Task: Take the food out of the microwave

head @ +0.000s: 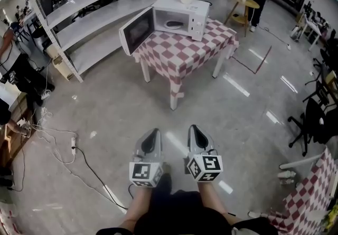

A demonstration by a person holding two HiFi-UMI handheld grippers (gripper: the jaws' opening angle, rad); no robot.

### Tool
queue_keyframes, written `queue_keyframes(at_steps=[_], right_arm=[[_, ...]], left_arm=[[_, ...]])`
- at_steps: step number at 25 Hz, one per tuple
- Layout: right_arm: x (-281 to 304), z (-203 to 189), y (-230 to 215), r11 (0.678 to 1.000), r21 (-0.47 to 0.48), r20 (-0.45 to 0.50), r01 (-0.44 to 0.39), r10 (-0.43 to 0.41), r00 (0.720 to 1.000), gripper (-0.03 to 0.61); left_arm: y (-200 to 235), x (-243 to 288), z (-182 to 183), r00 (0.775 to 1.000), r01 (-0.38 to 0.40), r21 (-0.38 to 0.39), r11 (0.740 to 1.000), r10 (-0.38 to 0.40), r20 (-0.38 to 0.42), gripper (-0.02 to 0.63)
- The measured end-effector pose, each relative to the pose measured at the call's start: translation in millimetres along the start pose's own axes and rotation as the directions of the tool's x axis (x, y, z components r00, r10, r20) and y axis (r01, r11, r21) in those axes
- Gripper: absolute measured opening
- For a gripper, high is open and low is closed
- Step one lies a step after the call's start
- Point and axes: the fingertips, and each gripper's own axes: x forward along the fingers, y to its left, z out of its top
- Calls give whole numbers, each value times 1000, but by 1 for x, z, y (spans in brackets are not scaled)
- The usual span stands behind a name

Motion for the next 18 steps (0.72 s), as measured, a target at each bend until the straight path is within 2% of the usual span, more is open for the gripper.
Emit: queue_keyframes(at_steps=[18], right_arm=[[104, 23, 5, 1000, -19, 35, 18, -17, 999, 0]], left_arm=[[74, 82, 15, 1000, 27, -4, 1000, -27, 15, 8]])
